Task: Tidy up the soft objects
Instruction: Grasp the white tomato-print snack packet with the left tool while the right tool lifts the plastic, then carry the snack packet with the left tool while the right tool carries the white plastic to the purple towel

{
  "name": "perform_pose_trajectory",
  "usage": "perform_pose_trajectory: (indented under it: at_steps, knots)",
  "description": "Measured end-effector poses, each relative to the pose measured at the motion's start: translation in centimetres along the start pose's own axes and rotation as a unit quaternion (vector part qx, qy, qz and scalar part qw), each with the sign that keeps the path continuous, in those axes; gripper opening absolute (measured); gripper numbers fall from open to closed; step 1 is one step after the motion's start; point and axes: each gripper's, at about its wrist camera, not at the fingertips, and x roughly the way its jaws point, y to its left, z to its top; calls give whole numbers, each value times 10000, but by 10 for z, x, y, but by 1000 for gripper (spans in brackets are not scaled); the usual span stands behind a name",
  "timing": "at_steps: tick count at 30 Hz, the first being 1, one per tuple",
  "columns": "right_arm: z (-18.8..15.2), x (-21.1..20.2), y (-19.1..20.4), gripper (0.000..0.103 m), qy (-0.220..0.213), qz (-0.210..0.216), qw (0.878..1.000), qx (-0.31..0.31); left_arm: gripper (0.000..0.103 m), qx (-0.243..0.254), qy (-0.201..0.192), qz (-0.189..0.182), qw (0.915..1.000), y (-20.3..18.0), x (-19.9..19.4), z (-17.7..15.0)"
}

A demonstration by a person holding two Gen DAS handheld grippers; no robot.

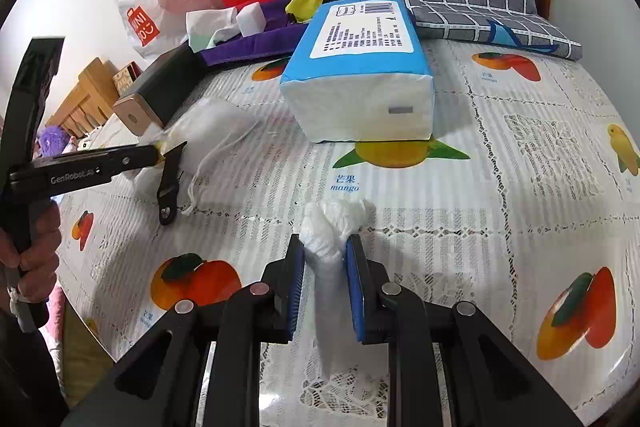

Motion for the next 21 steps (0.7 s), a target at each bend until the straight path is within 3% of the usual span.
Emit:
perform_pose_trajectory:
  at_steps: [5,13,21]
  knots:
    - [-1,0,5,21,67,-50,9999,-83,35,-366,172,103,9991,29,2,-17]
    - [-9,1,12,21,10,-168,9997,-185,39,-391,68,4,9992,34,-3,-28]
    - [-10,0,0,22,-153,123,9997,169,38,-467,-13,-157,9988,38,-8,-32]
